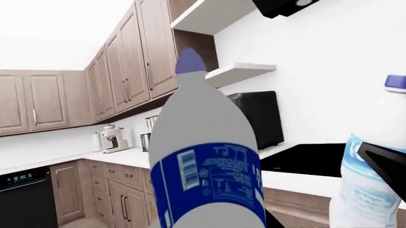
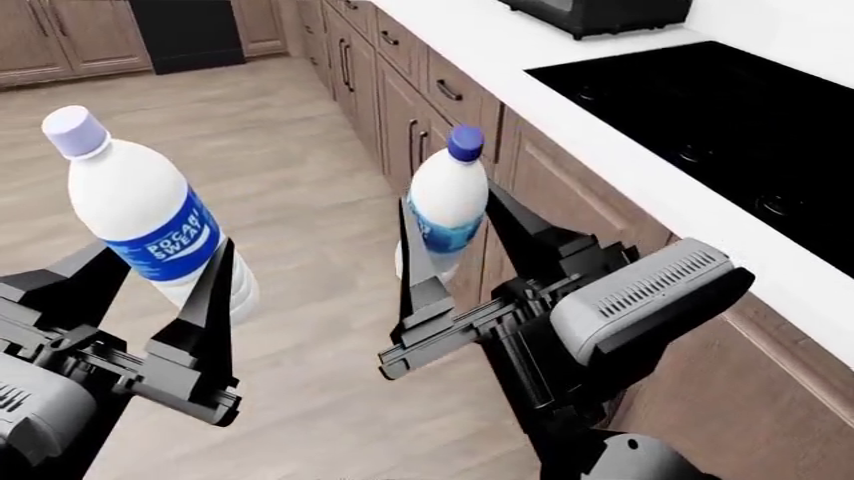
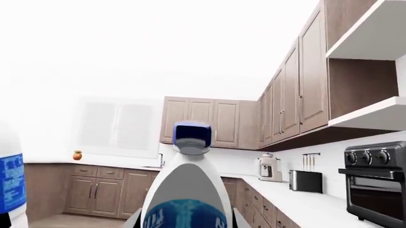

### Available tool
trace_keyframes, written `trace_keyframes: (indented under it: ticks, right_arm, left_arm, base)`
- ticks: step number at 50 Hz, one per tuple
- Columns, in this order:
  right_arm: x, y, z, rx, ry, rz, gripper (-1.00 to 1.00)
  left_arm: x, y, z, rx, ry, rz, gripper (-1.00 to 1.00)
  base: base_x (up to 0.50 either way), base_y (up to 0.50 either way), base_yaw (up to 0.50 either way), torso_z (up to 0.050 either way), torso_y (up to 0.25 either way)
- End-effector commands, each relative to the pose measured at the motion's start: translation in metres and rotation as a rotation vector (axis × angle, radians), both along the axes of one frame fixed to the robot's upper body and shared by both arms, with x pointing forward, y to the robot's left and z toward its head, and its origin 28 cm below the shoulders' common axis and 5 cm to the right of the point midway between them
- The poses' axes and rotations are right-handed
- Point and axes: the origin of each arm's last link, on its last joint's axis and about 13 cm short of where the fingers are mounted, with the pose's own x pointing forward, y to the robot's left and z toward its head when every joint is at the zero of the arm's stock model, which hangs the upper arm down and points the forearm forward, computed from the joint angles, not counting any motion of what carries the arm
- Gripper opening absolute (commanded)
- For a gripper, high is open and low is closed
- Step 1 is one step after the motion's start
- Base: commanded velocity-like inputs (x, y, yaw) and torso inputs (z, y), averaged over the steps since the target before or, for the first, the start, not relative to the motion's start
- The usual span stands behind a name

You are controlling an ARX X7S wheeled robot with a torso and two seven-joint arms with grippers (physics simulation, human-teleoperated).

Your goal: Move the drinks to the dining counter.

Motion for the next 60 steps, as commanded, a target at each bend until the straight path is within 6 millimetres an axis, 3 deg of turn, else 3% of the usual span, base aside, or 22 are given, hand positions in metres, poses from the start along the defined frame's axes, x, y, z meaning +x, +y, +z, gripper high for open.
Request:
trace_keyframes:
  ticks: [1,60]
  right_arm:
    - [0.0001,-0.0003,0.0012,-0.008,-0.023,-0.011,-1.00]
    - [0.0021,-0.0043,-0.0043,-0.004,-0.007,-0.021,-1.00]
  left_arm:
    - [-0.0001,-0.0003,0.0018,-0.014,-0.008,-0.003,-1.00]
    - [0.0018,-0.0015,-0.0030,-0.014,-0.003,-0.011,-1.00]
  base:
    - [0.00,0.00,0.50,0.000,0.000]
    - [0.00,0.00,0.50,0.000,0.000]
